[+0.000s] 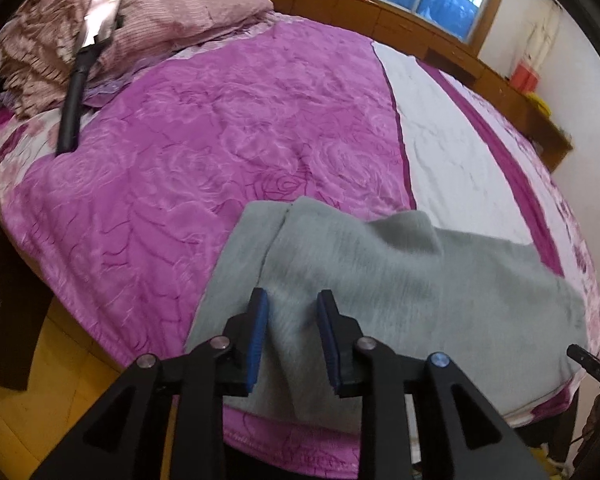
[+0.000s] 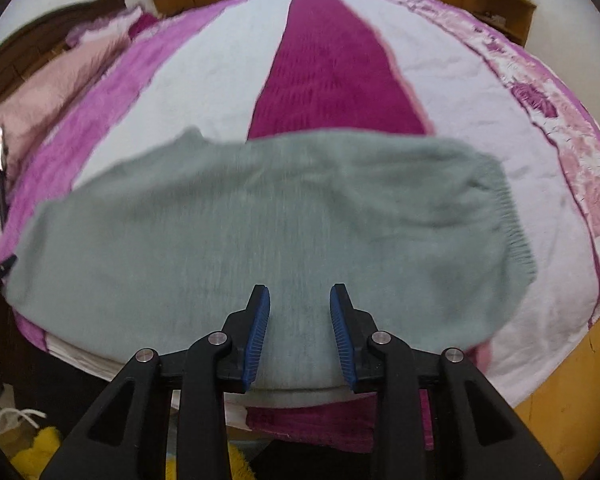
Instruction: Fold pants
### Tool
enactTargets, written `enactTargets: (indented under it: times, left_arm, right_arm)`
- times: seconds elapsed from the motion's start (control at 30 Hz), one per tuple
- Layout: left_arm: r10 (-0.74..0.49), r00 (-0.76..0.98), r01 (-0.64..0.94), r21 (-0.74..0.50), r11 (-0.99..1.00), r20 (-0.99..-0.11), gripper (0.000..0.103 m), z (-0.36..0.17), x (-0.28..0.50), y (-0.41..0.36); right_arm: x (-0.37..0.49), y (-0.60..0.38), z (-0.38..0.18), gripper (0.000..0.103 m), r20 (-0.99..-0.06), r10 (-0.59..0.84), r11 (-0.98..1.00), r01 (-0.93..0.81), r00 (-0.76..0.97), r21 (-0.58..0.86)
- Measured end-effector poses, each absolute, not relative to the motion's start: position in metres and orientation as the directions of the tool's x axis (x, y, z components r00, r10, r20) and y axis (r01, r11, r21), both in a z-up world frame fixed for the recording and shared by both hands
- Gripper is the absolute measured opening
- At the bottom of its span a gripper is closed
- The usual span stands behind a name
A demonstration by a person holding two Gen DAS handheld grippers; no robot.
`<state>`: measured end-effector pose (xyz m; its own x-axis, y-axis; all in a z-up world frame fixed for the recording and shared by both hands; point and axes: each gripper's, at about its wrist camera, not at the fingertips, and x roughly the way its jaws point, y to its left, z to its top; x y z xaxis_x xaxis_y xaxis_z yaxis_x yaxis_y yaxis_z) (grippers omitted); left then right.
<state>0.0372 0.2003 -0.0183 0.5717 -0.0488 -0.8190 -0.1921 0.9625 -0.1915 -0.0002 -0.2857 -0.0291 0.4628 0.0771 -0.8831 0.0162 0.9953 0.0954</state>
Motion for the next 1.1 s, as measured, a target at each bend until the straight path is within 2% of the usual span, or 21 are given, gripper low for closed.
enactTargets:
  times: [0.13, 0.37, 0.57, 0.6, 0.63, 0.67, 0.73, 0.8, 0.9, 0.97, 1.1]
  left_arm:
    - [-0.065, 0.549, -0.175, -0.19, 0.966, -0.834, 0.039, -0.028, 0.047, 0.197]
    - [-0.036, 0.545, -0.177, -0.157, 0.972, -0.838, 0.049, -0.036, 0.057, 0.189]
    - [-0.003, 0.569, -0.192, -0.136, 0.972, -0.822, 0.05, -0.04, 0.063, 0.184]
    - [0.005, 0.571, -0.199, -0.132, 0.971, -0.821, 0.049, -0.04, 0.064, 0.184]
    - [0.009, 0.573, -0.205, -0.133, 0.97, -0.819, 0.04, -0.039, 0.063, 0.184]
    - [0.016, 0.575, -0.212, -0.131, 0.969, -0.818, 0.026, -0.038, 0.062, 0.184]
    - [0.017, 0.58, -0.219, -0.136, 0.966, -0.814, 0.009, -0.034, 0.06, 0.187]
    - [0.0, 0.584, -0.224, -0.161, 0.961, -0.811, 0.007, -0.026, 0.054, 0.192]
    - [0.073, 0.608, -0.257, -0.108, 0.96, -0.791, 0.007, -0.007, 0.042, 0.198]
    - [0.066, 0.631, -0.242, -0.115, 0.964, -0.773, 0.007, 0.005, 0.037, 0.197]
    - [0.133, 0.611, -0.218, -0.004, 0.976, -0.78, 0.008, 0.008, 0.045, 0.184]
  right_arm:
    - [0.002, -0.287, -0.044, 0.024, -0.899, 0.078, 0.995, 0.026, 0.431, 0.099]
    - [0.004, -0.287, -0.053, 0.025, -0.896, 0.084, 0.993, 0.04, 0.437, 0.113]
    - [0.002, -0.286, -0.054, 0.026, -0.888, 0.08, 0.991, 0.056, 0.453, 0.118]
    - [0.002, -0.285, -0.054, 0.026, -0.887, 0.078, 0.991, 0.058, 0.456, 0.117]
    - [0.001, -0.284, -0.055, 0.026, -0.885, 0.073, 0.992, 0.057, 0.46, 0.112]
    - [0.0, -0.284, -0.055, 0.026, -0.883, 0.068, 0.993, 0.055, 0.465, 0.106]
    - [-0.001, -0.283, -0.055, 0.026, -0.881, 0.068, 0.993, 0.058, 0.469, 0.107]
    - [-0.002, -0.284, -0.054, 0.026, -0.88, 0.073, 0.992, 0.06, 0.469, 0.114]
    - [-0.004, -0.285, -0.054, 0.026, -0.876, 0.087, 0.99, 0.058, 0.474, 0.129]
    - [-0.004, -0.286, -0.055, 0.026, -0.875, 0.092, 0.989, 0.06, 0.476, 0.136]
    - [-0.004, -0.286, -0.054, 0.026, -0.875, 0.092, 0.989, 0.06, 0.475, 0.137]
